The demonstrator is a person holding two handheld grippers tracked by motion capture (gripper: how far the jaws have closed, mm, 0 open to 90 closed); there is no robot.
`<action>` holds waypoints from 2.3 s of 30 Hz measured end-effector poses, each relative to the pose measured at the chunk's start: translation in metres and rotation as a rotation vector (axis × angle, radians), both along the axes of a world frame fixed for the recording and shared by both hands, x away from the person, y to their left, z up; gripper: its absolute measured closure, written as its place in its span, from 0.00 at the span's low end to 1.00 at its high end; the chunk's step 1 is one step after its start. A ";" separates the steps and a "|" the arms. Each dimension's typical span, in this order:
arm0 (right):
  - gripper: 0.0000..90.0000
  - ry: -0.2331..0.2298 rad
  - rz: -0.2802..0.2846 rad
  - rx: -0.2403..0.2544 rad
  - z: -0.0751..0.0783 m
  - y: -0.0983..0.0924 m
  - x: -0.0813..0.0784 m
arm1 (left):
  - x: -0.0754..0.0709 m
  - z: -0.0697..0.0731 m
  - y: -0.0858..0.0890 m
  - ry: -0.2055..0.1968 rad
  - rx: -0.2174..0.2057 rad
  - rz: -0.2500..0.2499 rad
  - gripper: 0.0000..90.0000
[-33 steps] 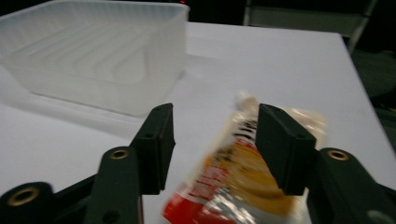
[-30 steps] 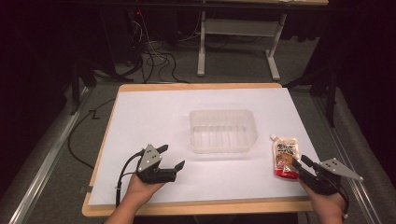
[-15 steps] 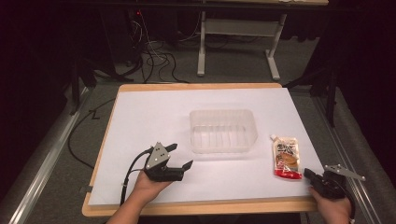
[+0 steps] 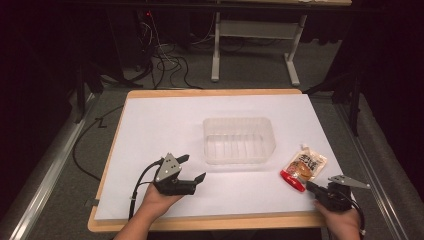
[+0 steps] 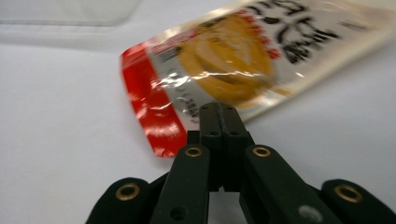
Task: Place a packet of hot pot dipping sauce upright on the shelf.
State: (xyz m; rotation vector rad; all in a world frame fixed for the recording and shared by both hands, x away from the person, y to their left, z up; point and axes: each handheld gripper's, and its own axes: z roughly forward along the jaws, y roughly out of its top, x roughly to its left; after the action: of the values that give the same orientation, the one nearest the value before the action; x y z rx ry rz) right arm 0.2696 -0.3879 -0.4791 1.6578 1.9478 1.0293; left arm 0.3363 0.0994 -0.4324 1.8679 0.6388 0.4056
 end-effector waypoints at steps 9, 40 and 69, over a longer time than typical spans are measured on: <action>1.00 -0.022 0.129 -0.064 0.004 0.037 0.009 | -0.002 -0.001 0.004 0.000 0.010 0.003 0.21; 0.60 -0.135 -0.198 0.076 0.018 -0.049 0.051 | -0.025 -0.006 0.049 0.023 0.056 0.115 0.21; 0.64 0.030 -0.220 0.341 0.001 -0.065 0.058 | -0.026 -0.007 0.048 0.026 0.066 0.096 0.21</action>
State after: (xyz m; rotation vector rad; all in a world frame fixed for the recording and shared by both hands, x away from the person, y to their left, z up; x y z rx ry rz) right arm 0.3272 -0.4525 -0.4781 2.0245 1.6253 1.3080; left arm 0.3107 0.1471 -0.4398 1.9125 0.7432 0.4701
